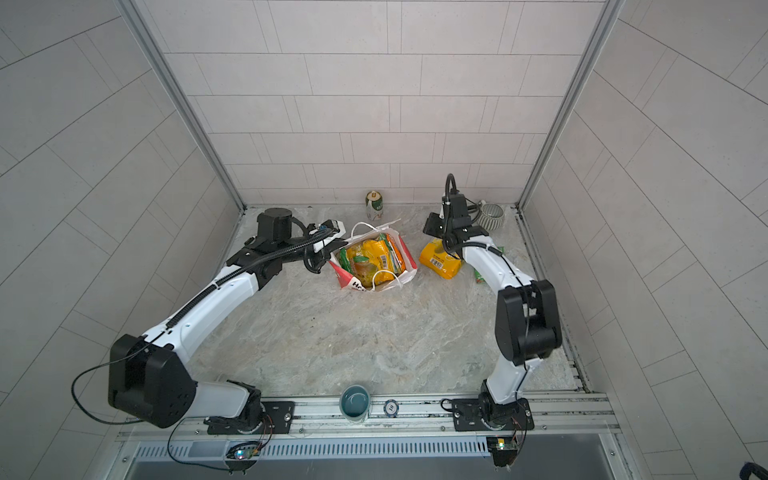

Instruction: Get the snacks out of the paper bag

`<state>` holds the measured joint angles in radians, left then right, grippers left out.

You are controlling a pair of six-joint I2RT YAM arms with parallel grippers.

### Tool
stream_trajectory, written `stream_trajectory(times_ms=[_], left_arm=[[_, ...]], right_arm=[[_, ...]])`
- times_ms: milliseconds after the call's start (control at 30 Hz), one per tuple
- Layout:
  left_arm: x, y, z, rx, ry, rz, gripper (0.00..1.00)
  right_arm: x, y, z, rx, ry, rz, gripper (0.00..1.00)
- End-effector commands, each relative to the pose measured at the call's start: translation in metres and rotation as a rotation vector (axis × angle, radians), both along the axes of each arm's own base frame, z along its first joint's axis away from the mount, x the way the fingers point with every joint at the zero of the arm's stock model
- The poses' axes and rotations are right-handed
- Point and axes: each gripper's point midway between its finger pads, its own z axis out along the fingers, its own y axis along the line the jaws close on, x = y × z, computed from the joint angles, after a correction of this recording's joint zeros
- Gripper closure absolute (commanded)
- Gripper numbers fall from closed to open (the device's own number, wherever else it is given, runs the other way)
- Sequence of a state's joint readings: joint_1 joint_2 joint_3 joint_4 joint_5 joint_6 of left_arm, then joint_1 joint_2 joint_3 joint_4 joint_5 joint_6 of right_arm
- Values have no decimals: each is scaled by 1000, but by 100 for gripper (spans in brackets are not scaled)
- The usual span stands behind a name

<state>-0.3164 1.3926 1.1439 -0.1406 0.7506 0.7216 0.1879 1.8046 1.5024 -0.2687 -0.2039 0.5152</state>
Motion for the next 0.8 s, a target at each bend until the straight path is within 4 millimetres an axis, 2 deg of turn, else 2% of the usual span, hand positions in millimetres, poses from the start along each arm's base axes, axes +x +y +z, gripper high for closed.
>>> stream_trajectory(times_ms=[0,67,167,267,567,767], left_arm=[[-18,-2,9,-5,-41,-75,100],[-20,-1,7,0,-54,-75,100],[-19,1,5,2,-59,-65,100],[-17,2,4,4,-63,-50,100],[-14,1,5,-15,-64,-44,100],[-13,1,3,-12,-59,-34,100]], right_arm=[[-20,6,-55,-197,283,158,100],[-12,8,-69,-250,357,188,100],[-2,10,-81,-333,398,206,100],[0,11,-91,-365,420,210,100],[-17,5,-121,-447,492,212,100],[-28,2,-128,-453,511,213,100]])
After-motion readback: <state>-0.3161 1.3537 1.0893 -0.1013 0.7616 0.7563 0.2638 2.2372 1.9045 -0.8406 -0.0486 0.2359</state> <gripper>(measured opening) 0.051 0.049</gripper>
